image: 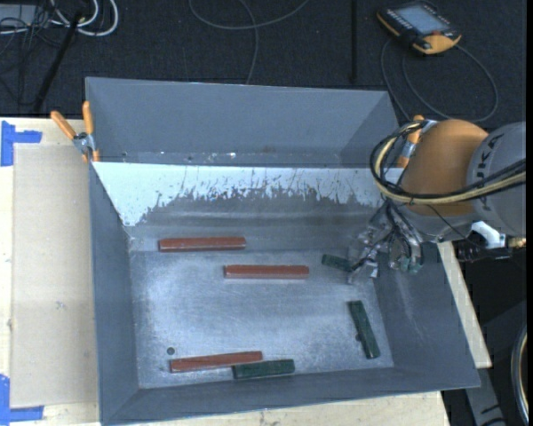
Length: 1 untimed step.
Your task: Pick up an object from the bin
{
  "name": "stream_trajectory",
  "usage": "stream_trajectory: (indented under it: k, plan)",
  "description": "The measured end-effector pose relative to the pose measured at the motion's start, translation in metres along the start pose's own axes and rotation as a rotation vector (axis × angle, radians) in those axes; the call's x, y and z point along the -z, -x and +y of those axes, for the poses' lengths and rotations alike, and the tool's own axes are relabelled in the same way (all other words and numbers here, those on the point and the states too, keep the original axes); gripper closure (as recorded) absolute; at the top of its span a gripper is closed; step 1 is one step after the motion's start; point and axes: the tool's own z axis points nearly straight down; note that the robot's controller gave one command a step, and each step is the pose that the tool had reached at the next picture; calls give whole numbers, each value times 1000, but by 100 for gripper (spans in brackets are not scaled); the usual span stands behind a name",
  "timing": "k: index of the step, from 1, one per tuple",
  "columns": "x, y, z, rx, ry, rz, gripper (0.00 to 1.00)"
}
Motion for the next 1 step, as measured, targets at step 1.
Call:
stream_trajectory:
  k: [1]
  plan:
    - [44, -31, -13, 24, -1, 13, 100]
